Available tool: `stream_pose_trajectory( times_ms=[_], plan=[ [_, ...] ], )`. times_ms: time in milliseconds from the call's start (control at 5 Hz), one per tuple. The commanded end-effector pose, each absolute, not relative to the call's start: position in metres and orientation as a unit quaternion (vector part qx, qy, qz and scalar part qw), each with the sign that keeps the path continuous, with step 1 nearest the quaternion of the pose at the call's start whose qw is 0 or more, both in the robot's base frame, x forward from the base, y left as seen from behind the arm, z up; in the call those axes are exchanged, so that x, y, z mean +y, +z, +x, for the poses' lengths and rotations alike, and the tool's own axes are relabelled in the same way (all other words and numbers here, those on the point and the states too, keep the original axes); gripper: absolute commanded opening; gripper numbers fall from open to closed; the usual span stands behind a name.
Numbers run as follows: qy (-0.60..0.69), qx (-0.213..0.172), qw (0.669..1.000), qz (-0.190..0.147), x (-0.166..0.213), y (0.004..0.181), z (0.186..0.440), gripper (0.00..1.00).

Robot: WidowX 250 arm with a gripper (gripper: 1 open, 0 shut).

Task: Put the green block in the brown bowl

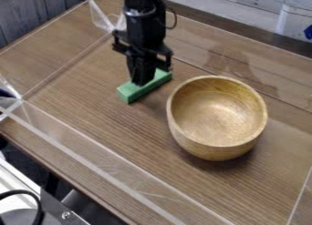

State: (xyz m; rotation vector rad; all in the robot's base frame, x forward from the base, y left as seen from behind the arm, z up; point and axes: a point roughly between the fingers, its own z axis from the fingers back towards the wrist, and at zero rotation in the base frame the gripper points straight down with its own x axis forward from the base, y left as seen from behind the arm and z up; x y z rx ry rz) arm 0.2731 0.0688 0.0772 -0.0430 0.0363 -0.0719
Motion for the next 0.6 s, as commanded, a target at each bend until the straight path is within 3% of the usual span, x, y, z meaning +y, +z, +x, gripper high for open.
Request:
stream_pose_trajectory(
  times_ms=[0, 200, 400],
  plan=[
    [-0.042, -0.042, 0.998, -0.009, 0.063, 0.122, 0.288, 0.00],
    [-0.056, -0.065, 0.996, -0.021, 0.051, 0.146, 0.292, 0.00],
    [-0.057, -0.062, 0.996, -0.028, 0.056, 0.127, 0.291, 0.00]
  ],
)
